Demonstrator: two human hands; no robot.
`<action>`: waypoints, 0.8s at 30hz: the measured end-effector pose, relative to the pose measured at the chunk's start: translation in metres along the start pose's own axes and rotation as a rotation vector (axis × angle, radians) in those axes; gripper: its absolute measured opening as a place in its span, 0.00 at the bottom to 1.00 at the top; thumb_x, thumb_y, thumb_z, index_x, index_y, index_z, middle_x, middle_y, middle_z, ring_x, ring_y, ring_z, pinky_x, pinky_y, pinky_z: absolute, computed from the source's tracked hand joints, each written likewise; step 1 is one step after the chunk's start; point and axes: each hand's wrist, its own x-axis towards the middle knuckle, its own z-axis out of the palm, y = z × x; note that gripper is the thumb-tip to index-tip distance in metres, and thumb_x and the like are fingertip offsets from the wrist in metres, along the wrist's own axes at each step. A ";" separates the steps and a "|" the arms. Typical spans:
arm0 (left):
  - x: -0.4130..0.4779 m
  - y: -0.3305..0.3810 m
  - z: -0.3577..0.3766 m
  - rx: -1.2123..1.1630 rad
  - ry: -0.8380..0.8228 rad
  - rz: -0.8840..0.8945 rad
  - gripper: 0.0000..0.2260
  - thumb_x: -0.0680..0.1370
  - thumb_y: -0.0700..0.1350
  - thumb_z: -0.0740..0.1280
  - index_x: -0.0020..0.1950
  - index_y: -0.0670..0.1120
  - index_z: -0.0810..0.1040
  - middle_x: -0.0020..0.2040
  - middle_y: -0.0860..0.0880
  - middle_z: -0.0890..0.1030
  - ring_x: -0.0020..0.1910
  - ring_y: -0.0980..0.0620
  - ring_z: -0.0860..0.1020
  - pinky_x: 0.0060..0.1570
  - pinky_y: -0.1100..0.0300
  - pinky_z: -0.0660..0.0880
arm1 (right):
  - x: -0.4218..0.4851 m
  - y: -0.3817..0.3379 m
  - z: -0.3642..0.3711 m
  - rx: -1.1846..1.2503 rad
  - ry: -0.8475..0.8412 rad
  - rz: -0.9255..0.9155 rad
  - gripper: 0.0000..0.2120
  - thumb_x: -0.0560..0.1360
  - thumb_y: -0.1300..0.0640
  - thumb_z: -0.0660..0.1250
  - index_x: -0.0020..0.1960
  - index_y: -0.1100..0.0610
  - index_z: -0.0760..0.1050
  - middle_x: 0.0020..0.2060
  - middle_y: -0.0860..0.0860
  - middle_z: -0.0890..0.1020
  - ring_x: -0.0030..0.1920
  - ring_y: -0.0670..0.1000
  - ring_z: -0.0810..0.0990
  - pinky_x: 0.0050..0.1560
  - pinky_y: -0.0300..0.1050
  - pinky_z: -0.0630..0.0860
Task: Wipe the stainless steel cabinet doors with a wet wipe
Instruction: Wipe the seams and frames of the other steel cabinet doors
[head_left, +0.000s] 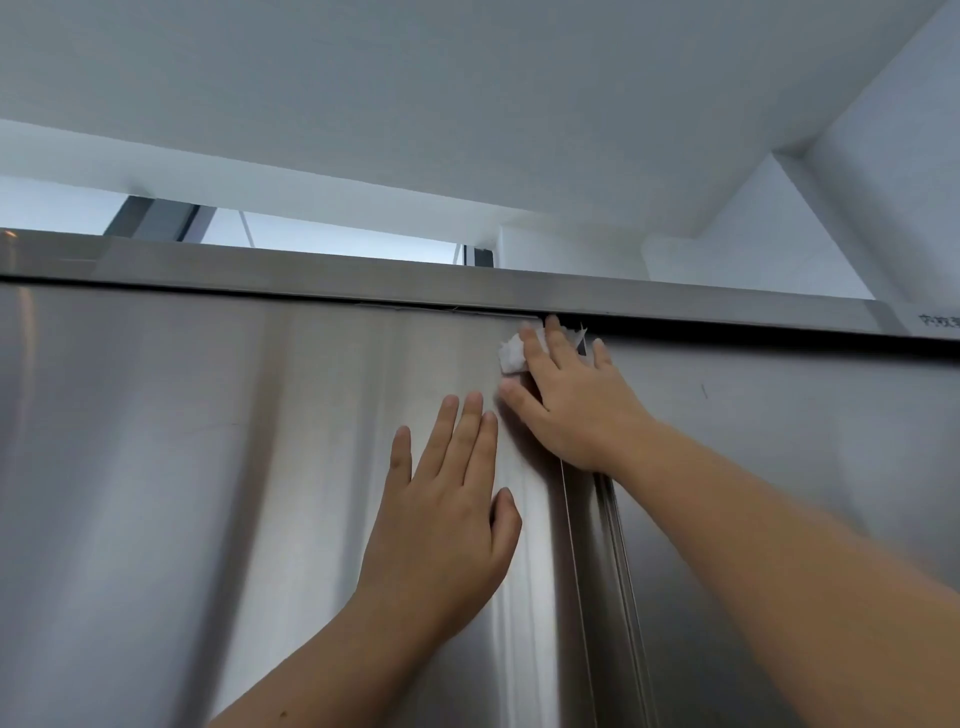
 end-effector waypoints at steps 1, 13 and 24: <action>0.000 0.000 0.000 -0.008 0.004 0.000 0.26 0.75 0.50 0.54 0.69 0.40 0.71 0.69 0.43 0.71 0.69 0.44 0.68 0.67 0.40 0.64 | -0.003 -0.001 0.001 -0.022 0.007 0.000 0.32 0.80 0.40 0.42 0.77 0.54 0.36 0.76 0.58 0.39 0.76 0.54 0.41 0.72 0.50 0.35; 0.000 0.000 -0.001 -0.042 0.009 -0.003 0.26 0.75 0.50 0.54 0.70 0.40 0.71 0.70 0.43 0.70 0.70 0.45 0.67 0.65 0.46 0.56 | -0.001 -0.005 0.001 0.063 0.002 0.059 0.29 0.80 0.39 0.40 0.76 0.47 0.35 0.77 0.54 0.41 0.76 0.52 0.45 0.70 0.56 0.31; -0.001 0.000 0.000 -0.038 0.024 0.003 0.26 0.75 0.50 0.54 0.69 0.40 0.72 0.69 0.43 0.72 0.69 0.44 0.69 0.65 0.42 0.59 | -0.013 -0.003 0.008 0.087 0.007 0.066 0.31 0.78 0.36 0.39 0.75 0.45 0.33 0.77 0.50 0.40 0.76 0.48 0.40 0.68 0.57 0.28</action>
